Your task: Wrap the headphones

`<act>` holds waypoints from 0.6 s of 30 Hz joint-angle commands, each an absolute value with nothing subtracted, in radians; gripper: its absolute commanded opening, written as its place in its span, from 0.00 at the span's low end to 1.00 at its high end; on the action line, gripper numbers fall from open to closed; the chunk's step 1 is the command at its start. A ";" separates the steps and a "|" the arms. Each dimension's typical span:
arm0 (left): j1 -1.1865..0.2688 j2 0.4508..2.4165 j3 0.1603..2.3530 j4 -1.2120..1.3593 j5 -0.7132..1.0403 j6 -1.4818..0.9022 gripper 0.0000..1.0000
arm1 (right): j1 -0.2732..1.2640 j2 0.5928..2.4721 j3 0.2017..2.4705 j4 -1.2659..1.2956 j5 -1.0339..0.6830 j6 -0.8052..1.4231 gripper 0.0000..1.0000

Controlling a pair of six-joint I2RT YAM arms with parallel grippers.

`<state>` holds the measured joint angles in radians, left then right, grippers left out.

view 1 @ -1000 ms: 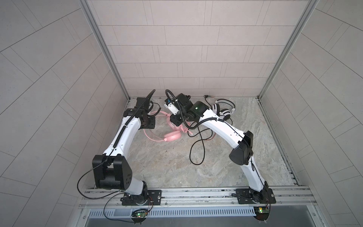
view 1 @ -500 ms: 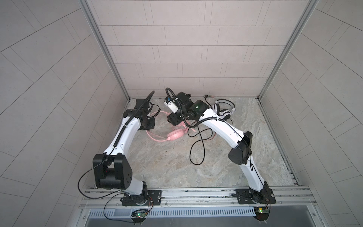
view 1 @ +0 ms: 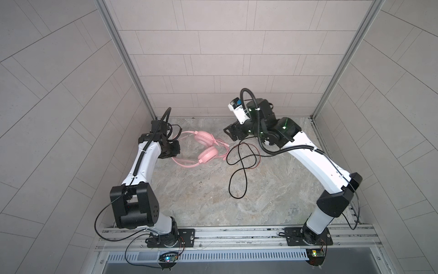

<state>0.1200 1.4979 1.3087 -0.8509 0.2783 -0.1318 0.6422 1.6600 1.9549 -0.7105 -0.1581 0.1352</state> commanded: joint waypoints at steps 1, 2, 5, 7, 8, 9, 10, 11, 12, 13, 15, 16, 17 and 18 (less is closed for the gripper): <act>0.134 1.456 1.392 -0.805 0.427 -0.205 0.00 | 0.534 1.622 1.811 -0.584 -0.260 0.200 0.84; 0.140 1.458 1.420 -0.817 0.441 -0.210 0.00 | 0.503 1.611 1.753 -0.535 -0.292 0.216 0.84; 0.154 1.490 1.553 -0.891 0.498 -0.206 0.00 | 0.444 1.627 1.611 -0.436 -0.358 0.224 0.84; 0.159 1.517 1.654 -0.957 0.532 -0.197 0.00 | 0.442 1.669 1.565 -0.406 -0.370 0.201 0.84; 0.161 1.533 1.705 -0.990 0.551 -0.194 0.00 | 0.442 1.699 1.544 -0.379 -0.398 0.199 0.84; 0.160 1.553 1.762 -1.028 0.576 -0.190 0.00 | 0.443 1.731 1.535 -0.358 -0.432 0.201 0.84; 0.161 1.572 1.808 -1.065 0.598 -0.184 0.00 | 0.447 1.756 1.523 -0.326 -0.460 0.211 0.84; 0.162 1.593 1.862 -1.105 0.625 -0.175 0.00 | 0.453 1.776 1.500 -0.268 -0.496 0.221 0.84; 0.162 1.614 1.915 -1.151 0.641 -0.164 0.00 | 0.462 1.791 1.484 -0.221 -0.513 0.226 0.85; 0.161 1.629 1.956 -1.181 0.655 -0.159 0.00 | 0.474 1.804 1.480 -0.193 -0.512 0.229 0.85; 0.163 1.644 2.012 -1.208 0.710 -0.169 0.00 | 0.495 1.839 1.500 -0.156 -0.504 0.233 0.85; 0.163 1.644 2.028 -1.206 0.725 -0.182 0.00 | 0.499 1.855 1.515 -0.143 -0.502 0.240 0.85; 0.163 1.644 2.048 -1.203 0.736 -0.194 0.00 | 0.502 1.873 1.532 -0.119 -0.504 0.256 0.85; 0.163 1.647 2.069 -1.205 0.740 -0.199 0.00 | 0.501 1.892 1.552 -0.095 -0.519 0.272 0.85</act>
<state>0.1596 1.6463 1.9999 -1.1446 0.6216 -0.1658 0.4923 1.8900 1.4837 -0.2508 -0.4660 0.2325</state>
